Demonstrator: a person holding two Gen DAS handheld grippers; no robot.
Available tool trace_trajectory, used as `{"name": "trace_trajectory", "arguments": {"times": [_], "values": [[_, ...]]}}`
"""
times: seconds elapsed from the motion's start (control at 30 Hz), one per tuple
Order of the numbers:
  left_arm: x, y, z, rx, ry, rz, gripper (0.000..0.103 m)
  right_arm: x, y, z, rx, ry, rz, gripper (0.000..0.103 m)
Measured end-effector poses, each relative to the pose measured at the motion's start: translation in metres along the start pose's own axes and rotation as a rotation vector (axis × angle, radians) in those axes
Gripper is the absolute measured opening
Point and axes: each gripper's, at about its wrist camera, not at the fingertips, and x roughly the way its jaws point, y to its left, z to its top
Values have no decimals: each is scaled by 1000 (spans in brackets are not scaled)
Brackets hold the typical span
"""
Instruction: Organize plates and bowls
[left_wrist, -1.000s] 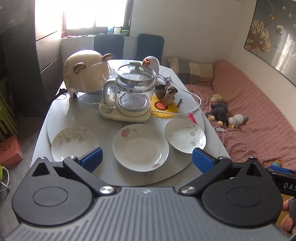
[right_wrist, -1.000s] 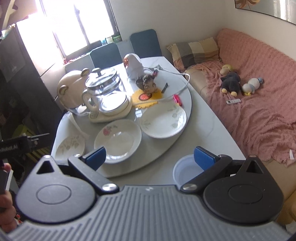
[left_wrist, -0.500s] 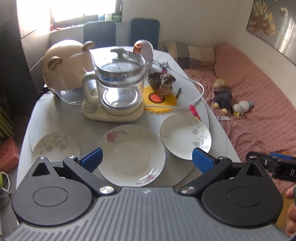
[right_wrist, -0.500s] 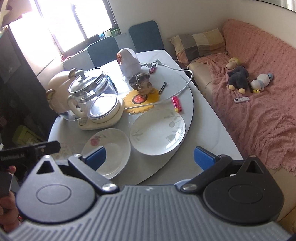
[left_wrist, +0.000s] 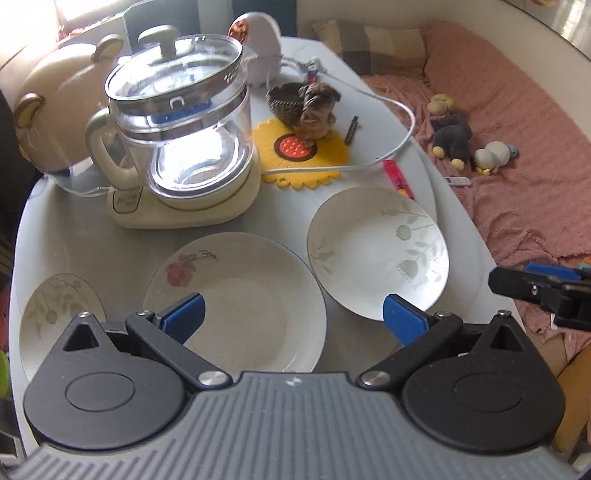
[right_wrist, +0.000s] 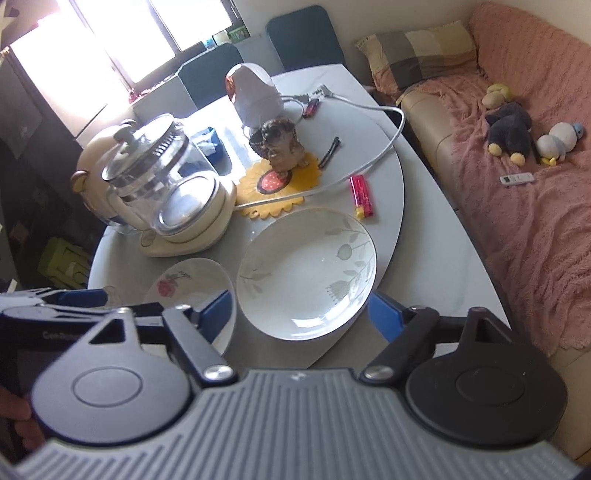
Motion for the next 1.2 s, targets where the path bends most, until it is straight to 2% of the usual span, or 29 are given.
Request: {"name": "trace_trajectory", "arguments": {"times": [0.17, 0.33, 0.4, 0.43, 0.5, 0.57, 0.67, 0.83, 0.97, 1.2], "values": [[31, 3, 21, -24, 33, 14, 103, 28, -13, 10, -13, 27, -4, 74], [57, 0, 36, -38, 45, -26, 103, 52, -24, 17, 11, 60, -9, 67], [70, -1, 41, -43, 70, -45, 91, 61, -27, 19, 14, 70, -13, 60], [76, -3, 44, -50, 84, -49, 82, 67, -29, 20, 16, 79, -21, 58], [87, -4, 48, -59, 92, -57, 75, 74, -32, 19, 24, 89, -38, 51], [96, -6, 52, -59, 97, -57, 64, 81, -35, 20, 27, 90, -39, 50], [105, -6, 57, -63, 98, -67, 56, 87, -37, 20, 30, 85, -42, 46], [117, -6, 61, -60, 100, -84, 44, 92, -42, 22, 26, 67, -58, 46], [129, -7, 63, -62, 110, -103, 31, 94, -50, 20, 40, 59, -104, 46], [144, -10, 69, -51, 119, -78, 29, 108, -58, 16, 69, 103, -73, 45]]}}
